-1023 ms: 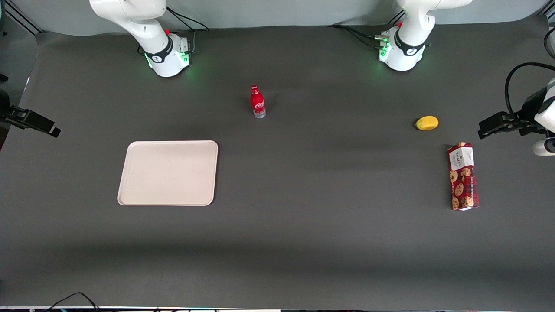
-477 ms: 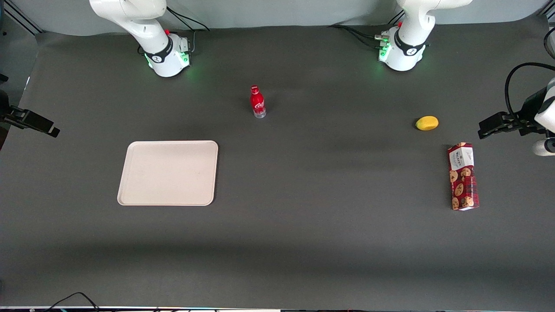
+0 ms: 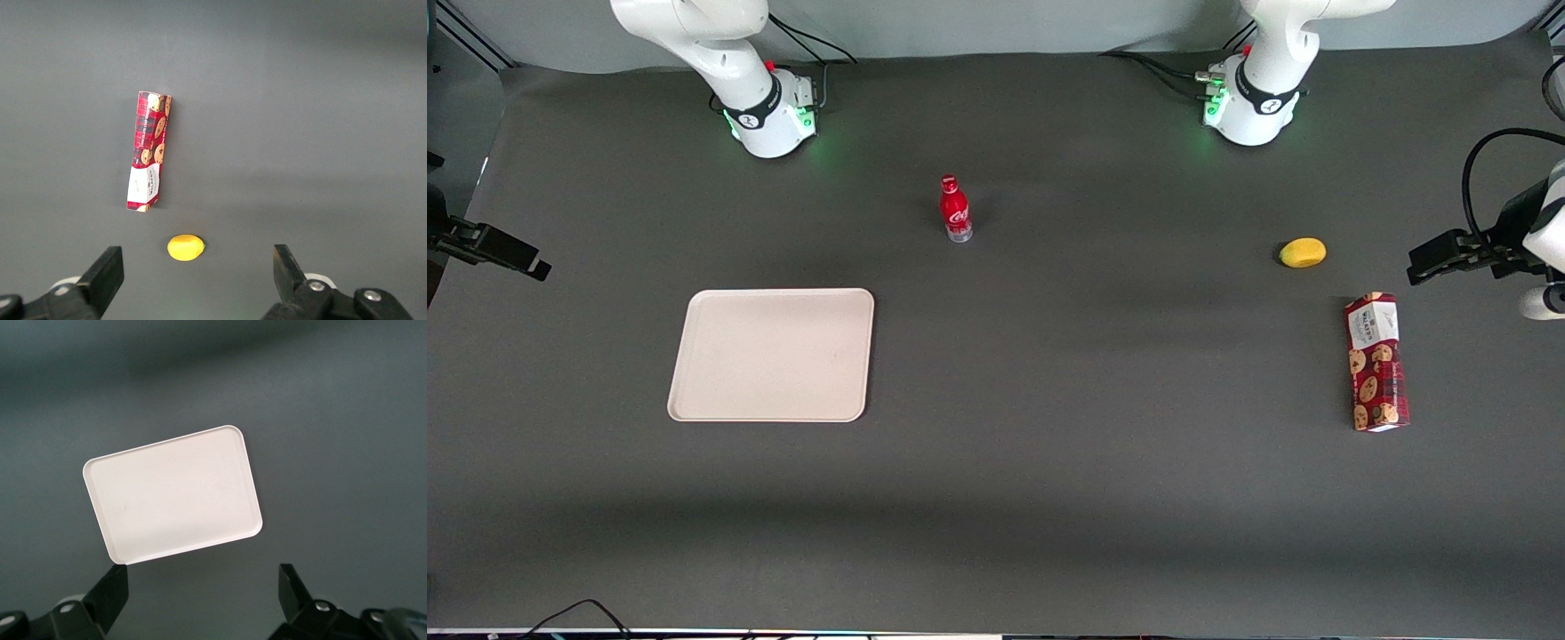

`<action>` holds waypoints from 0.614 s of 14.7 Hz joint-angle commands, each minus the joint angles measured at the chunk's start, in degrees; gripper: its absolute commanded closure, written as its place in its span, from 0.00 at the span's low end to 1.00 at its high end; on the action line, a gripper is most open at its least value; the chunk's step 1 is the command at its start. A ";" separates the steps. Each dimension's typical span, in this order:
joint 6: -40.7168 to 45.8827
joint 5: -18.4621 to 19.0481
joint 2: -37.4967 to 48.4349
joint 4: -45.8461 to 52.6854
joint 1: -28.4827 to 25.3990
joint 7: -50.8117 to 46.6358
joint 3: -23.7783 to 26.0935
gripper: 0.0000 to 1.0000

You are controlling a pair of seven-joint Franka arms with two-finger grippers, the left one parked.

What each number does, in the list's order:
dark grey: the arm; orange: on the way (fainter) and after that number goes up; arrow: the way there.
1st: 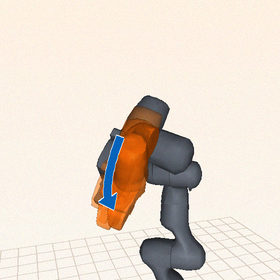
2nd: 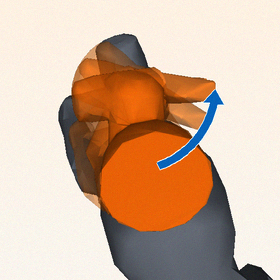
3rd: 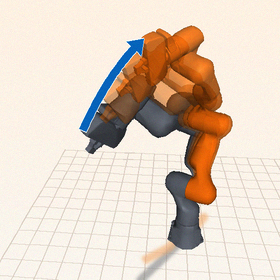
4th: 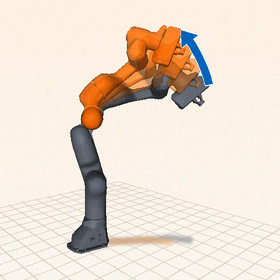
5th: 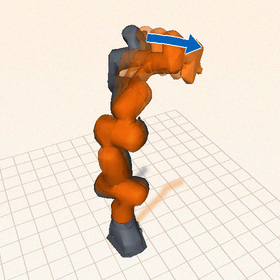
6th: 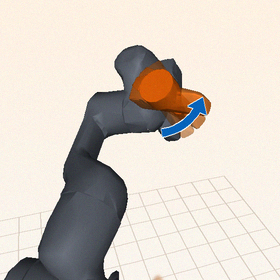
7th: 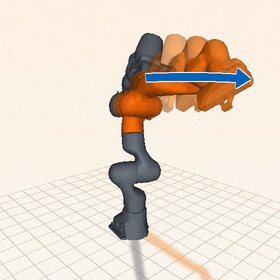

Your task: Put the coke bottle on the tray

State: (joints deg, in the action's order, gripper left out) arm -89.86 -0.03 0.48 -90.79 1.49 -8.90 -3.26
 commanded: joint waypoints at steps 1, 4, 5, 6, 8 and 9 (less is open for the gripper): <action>1.43 -1.11 0.22 0.26 -3.23 4.06 -0.17 0.00; 3.54 -1.02 0.84 0.26 -9.56 3.45 -0.52 0.00; 4.77 -1.02 0.84 0.35 -12.19 3.10 -0.61 0.00; 5.13 -1.02 0.93 0.26 -14.74 2.31 -0.78 0.00; 5.22 -1.02 1.63 -0.09 -19.75 -4.60 -1.13 0.00; 5.48 -1.11 1.63 0.00 -21.25 -7.51 -0.79 0.00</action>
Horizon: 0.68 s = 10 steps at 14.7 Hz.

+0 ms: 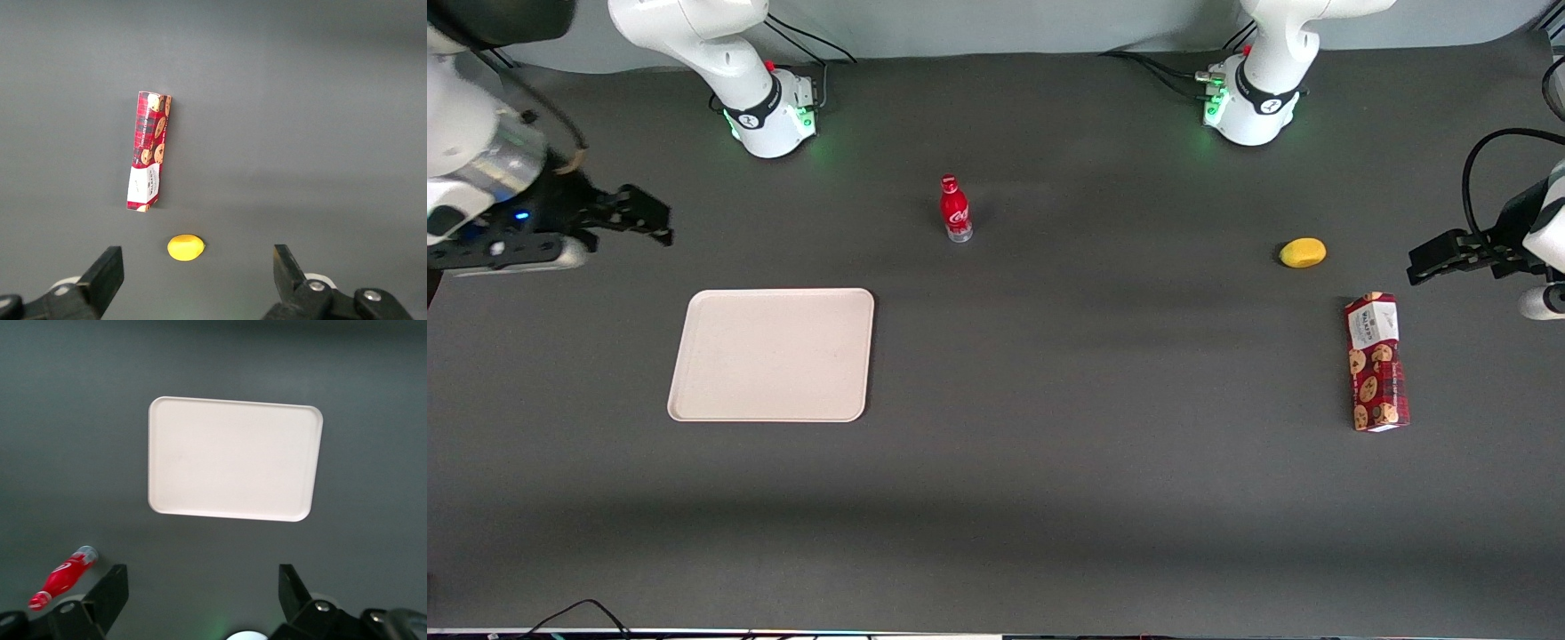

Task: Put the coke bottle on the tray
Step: 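Move the open right gripper over the red Coca-Cola bottle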

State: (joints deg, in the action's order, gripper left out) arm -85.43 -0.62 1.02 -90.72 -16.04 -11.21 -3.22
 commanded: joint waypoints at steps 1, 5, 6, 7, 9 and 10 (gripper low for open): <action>1.15 -0.96 1.18 -0.07 -5.21 -7.40 -0.48 0.00; 0.80 -6.24 1.18 -0.86 -12.50 -21.45 1.10 0.00; 0.27 -6.24 0.92 -0.86 -14.09 -25.58 2.59 0.00; -0.34 -6.24 0.48 -0.86 -14.63 -29.62 5.21 0.00; -3.23 -6.24 0.04 -2.43 -14.63 -34.65 10.22 0.00; -5.60 -6.33 0.04 -4.45 -14.63 -36.24 12.42 0.00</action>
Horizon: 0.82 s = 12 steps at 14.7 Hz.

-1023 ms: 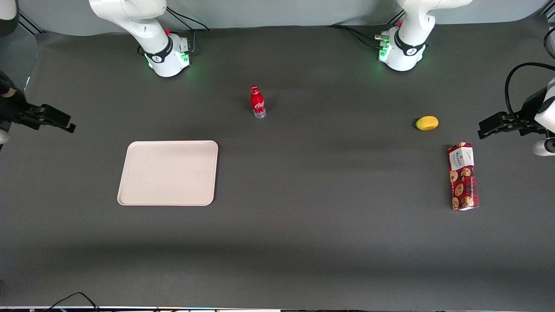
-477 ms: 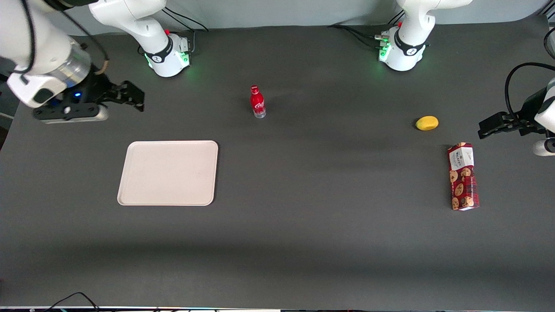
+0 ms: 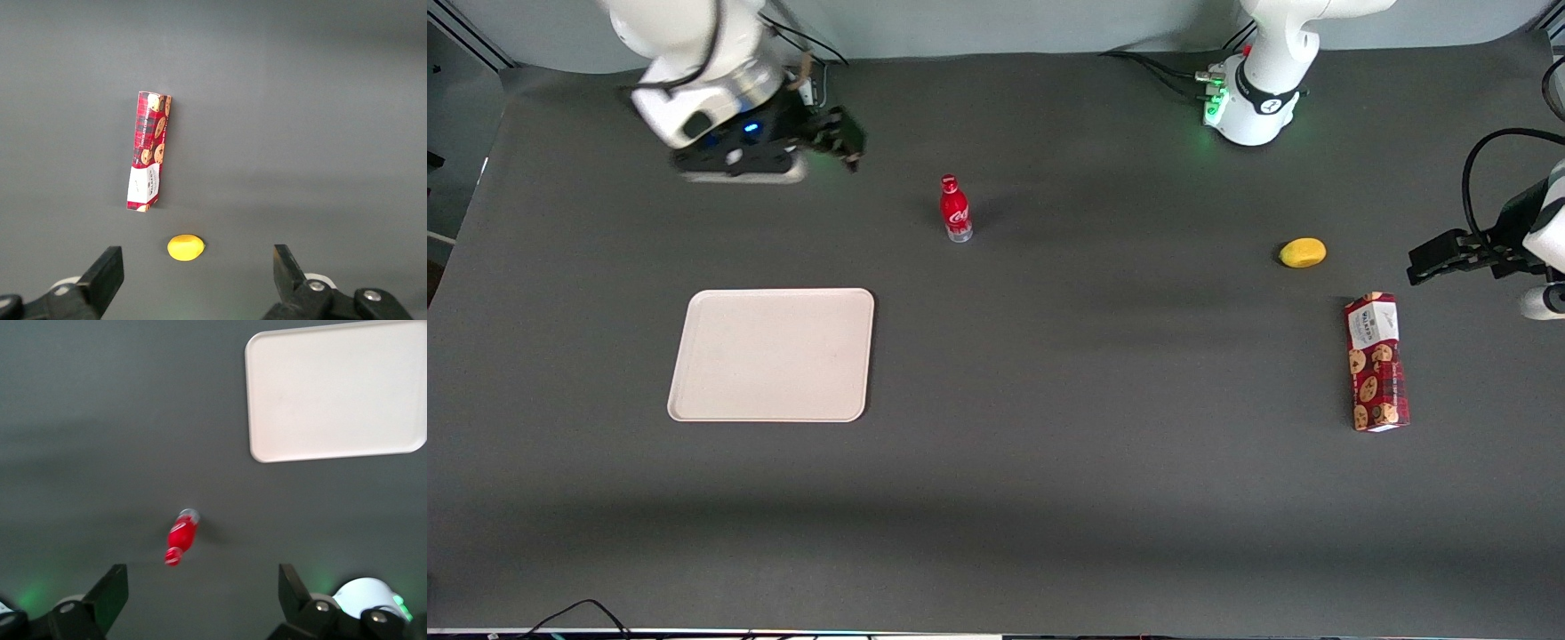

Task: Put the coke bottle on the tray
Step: 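Move the open right gripper over the red Coca-Cola bottle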

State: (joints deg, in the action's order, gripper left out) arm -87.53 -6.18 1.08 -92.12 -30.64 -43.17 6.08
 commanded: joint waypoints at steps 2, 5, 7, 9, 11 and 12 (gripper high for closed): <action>-9.38 -0.76 0.15 -8.14 -0.04 -9.10 7.35 0.00; -18.09 -0.68 1.29 -17.19 -0.13 -10.61 11.31 0.00; -23.71 0.20 1.65 -22.03 0.40 -14.55 15.96 0.00; -29.51 0.64 3.22 -28.00 0.40 -14.57 17.38 0.00; -36.62 0.90 5.77 -35.20 0.49 -13.00 19.40 0.00; -38.66 1.60 6.48 -37.67 0.49 -10.81 19.76 0.00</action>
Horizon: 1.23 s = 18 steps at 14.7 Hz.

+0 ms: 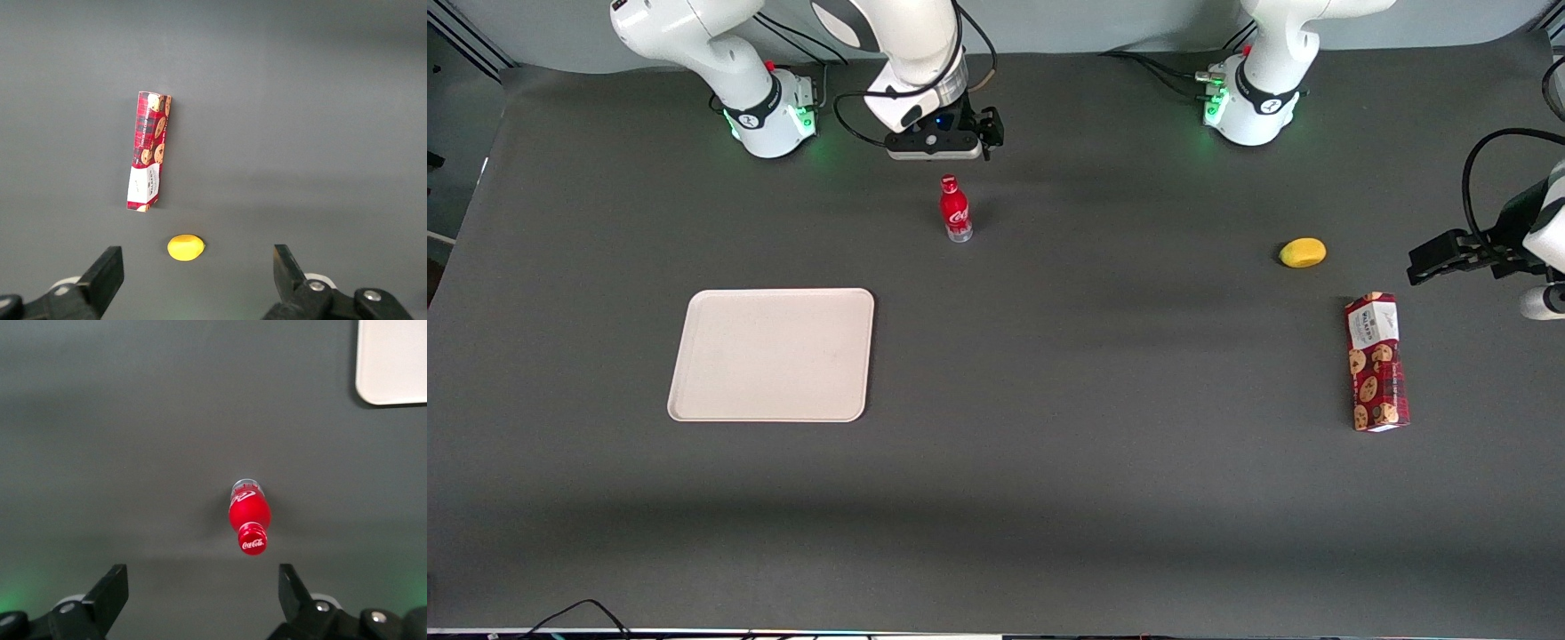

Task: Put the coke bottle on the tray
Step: 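Move the open right gripper over the red Coca-Cola bottle, then lower the right gripper around the bottle and close on it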

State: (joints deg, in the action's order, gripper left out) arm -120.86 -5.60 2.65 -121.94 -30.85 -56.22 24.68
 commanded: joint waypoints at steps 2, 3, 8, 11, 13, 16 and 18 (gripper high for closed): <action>-7.62 1.99 5.17 -10.67 0.61 4.36 1.25 0.00; -9.72 2.18 5.70 -12.69 0.61 4.45 1.34 0.00; -17.99 5.33 4.91 -17.53 0.35 4.54 2.74 0.00; -21.78 5.69 2.81 -19.21 0.17 3.93 3.18 0.00; -21.96 5.78 1.40 -19.21 0.17 3.75 3.79 0.00; -21.96 5.87 -0.88 -19.03 0.00 2.96 3.89 0.00; -21.96 6.83 -2.20 -18.33 0.08 3.13 3.80 0.00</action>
State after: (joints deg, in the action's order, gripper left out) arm -141.82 -0.55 2.32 -141.25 -30.85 -52.69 28.45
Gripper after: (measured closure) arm 0.000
